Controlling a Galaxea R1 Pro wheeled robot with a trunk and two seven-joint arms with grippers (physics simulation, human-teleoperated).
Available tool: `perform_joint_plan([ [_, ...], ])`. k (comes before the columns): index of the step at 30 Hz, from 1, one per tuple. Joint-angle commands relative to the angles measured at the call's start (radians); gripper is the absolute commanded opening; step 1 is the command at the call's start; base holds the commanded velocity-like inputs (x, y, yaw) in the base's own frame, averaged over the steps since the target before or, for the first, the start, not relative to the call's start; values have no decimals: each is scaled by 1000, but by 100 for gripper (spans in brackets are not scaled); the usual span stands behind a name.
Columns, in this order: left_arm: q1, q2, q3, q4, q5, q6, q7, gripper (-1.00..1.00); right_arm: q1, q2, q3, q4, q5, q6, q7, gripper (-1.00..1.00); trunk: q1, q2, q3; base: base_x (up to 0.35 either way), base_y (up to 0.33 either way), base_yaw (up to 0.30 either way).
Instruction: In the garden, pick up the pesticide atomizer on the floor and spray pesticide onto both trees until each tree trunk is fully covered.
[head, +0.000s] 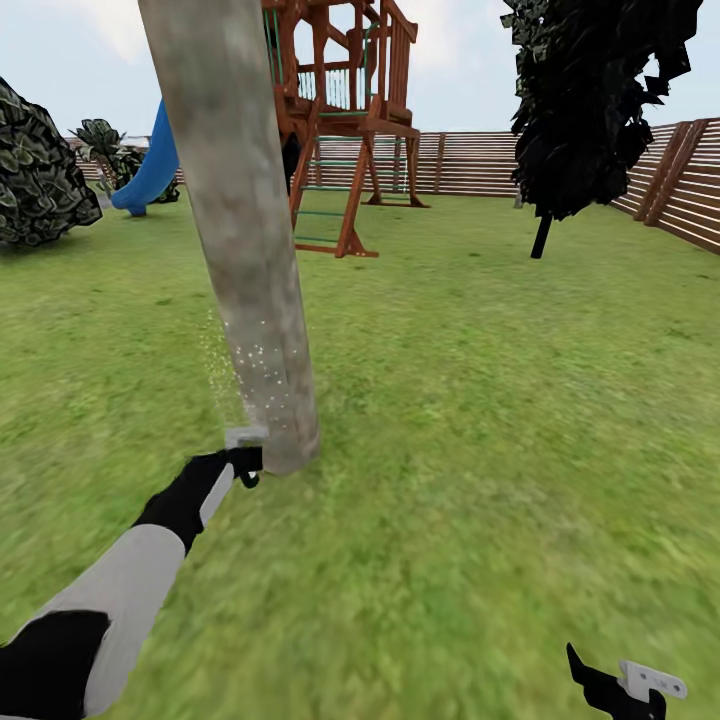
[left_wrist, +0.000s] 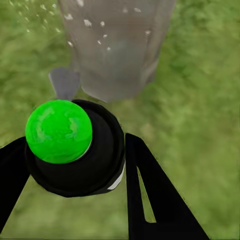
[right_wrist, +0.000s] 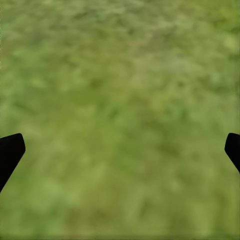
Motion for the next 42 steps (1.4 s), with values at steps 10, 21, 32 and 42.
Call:
perform_joint_plan([
  [10, 146, 5, 8, 26, 5, -127, 5, -100, 0, -1, 0, 11, 1, 0, 0, 100, 0, 0, 0, 1, 0, 0],
  [21, 148, 3, 3, 25, 6, -126, 6, -100, 0, 2, 0, 13, 0, 0, 0, 100, 0, 0, 0, 42, -247, 58],
  [32, 147, 1, 3, 25, 6, -126, 6, -100, 0, 2, 2, 14, 1, 0, 0, 100, 0, 0, 0, 0, -273, 146],
  [42, 147, 0, 3, 25, 6, -126, 6, -100, 0, 4, 2, 34, 0, 0, 0, 100, 0, 0, 0, 0, -273, 119],
])
